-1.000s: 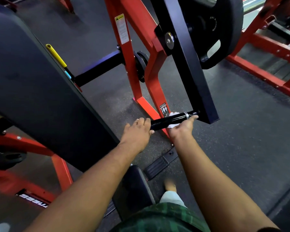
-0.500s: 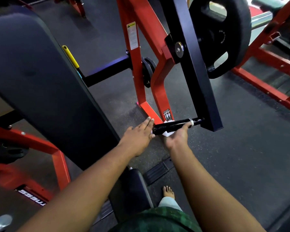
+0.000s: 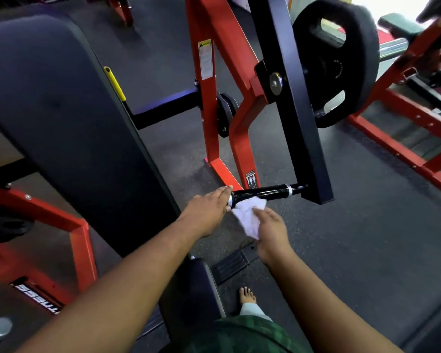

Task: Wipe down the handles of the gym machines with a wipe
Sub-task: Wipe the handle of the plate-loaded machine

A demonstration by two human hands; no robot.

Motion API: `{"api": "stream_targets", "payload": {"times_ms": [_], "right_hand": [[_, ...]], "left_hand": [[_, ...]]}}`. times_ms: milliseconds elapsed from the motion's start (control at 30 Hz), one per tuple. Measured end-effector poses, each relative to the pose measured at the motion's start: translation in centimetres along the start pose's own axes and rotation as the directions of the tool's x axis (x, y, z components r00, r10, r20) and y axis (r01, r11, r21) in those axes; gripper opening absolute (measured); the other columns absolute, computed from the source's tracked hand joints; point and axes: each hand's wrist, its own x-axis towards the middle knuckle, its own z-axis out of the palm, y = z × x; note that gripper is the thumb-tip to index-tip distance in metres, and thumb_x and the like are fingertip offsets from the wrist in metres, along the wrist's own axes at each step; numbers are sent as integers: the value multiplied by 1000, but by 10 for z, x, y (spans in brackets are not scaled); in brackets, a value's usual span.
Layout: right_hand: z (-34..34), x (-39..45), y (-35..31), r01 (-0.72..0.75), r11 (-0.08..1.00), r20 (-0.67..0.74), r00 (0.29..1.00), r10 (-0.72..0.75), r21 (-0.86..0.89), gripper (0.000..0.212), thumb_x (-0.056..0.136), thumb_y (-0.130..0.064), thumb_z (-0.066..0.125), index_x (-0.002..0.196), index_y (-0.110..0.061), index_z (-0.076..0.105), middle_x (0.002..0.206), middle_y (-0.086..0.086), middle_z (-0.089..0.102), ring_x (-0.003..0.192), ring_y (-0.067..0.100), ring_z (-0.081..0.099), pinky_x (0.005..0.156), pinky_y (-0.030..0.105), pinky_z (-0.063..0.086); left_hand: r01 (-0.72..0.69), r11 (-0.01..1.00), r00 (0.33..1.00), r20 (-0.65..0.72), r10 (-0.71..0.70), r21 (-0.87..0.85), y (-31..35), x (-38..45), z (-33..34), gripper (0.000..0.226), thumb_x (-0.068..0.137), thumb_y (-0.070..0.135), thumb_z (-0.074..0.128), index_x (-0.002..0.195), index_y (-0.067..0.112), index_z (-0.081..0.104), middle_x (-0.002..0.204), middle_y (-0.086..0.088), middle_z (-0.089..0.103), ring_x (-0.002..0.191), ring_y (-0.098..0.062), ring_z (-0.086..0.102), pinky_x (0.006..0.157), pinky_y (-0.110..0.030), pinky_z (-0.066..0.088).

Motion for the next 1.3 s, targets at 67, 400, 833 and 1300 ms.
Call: {"api": "stream_targets", "payload": {"times_ms": [67,400,833,1300], "right_hand": [[-11,1,-15,443,839,-38,878,-478,-316,21,105,-14,51,109,-15,72,110,1,76,101,13,69,89,36,54],[-21,70,-1,642,-212,637,554,-536,-737,40,106,-39,39,142,-29,52,143,-5,55,142,14,42,121,66,3],[-17,75,-9,706,-188,686,531,-498,-683,48,99,-17,39,143,-30,53,145,-10,58,145,19,42,121,59,16],[16,56,1,652,1,559,651,-514,-758,49,95,5,49,139,-15,59,145,9,58,142,28,45,122,40,25]], "left_hand": [[28,999,999,-21,-29,-30,1,3,0,57,112,39,33,163,19,17,169,0,26,139,-25,48,100,-43,45],[88,996,995,-51,-90,-32,8,4,-2,55,109,43,37,159,22,26,167,3,32,139,-22,50,100,-43,46],[143,990,988,-56,-144,-14,14,7,0,52,110,44,37,157,23,31,165,3,36,142,-19,47,102,-43,44],[159,987,985,-67,-160,-19,16,6,1,50,110,42,35,156,23,32,166,3,33,145,-18,44,102,-44,44]]}}
